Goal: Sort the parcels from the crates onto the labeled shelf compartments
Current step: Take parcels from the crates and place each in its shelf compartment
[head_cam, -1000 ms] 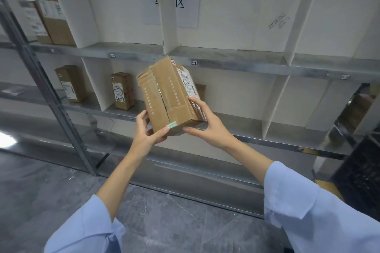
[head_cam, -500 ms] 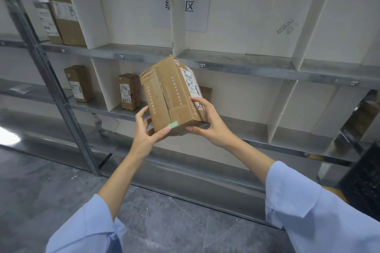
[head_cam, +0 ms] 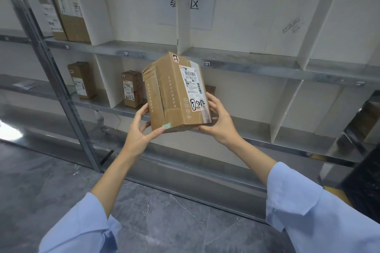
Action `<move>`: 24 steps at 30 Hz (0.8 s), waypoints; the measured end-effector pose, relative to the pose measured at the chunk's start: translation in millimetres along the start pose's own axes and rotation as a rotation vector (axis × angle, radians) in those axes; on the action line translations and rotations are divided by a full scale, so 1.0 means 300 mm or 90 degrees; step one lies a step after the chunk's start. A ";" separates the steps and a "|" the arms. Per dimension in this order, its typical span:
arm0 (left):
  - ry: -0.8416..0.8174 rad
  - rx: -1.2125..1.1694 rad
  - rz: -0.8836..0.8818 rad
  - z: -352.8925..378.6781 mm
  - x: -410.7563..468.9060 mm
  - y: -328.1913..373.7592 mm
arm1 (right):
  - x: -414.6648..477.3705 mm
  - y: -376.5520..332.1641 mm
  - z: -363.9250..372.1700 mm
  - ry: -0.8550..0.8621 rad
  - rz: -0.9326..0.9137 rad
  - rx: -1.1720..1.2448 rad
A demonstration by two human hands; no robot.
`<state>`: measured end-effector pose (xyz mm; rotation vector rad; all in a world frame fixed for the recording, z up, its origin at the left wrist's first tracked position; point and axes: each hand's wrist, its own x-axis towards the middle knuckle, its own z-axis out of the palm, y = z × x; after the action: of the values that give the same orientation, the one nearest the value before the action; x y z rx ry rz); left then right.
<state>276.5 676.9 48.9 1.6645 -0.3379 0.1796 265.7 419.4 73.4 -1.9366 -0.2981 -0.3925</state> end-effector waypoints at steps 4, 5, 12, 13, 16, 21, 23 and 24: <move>0.004 0.060 0.029 0.000 0.002 -0.012 | 0.003 -0.007 0.001 0.004 -0.008 0.004; 0.004 0.070 0.038 0.000 0.003 -0.017 | 0.007 -0.006 0.004 0.009 -0.013 0.000; -0.015 0.100 0.058 -0.002 0.004 -0.019 | 0.013 0.013 0.004 0.003 -0.027 -0.049; -0.020 0.103 0.064 0.004 0.002 -0.016 | 0.012 0.014 0.007 0.009 -0.028 -0.049; -0.034 0.085 0.052 0.021 0.002 -0.013 | 0.008 0.014 0.017 0.022 -0.022 -0.040; -0.064 0.089 0.000 0.019 0.007 -0.021 | -0.004 0.013 0.022 -0.029 0.005 -0.021; -0.067 0.091 -0.012 0.017 0.006 -0.014 | -0.008 0.019 0.021 -0.046 0.020 -0.008; -0.066 0.084 -0.015 0.016 0.005 -0.010 | -0.010 0.019 0.021 -0.052 0.027 -0.005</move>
<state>278.5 672.2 46.1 1.8115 -0.3924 0.0996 266.0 423.0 65.3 -1.9667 -0.3079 -0.2883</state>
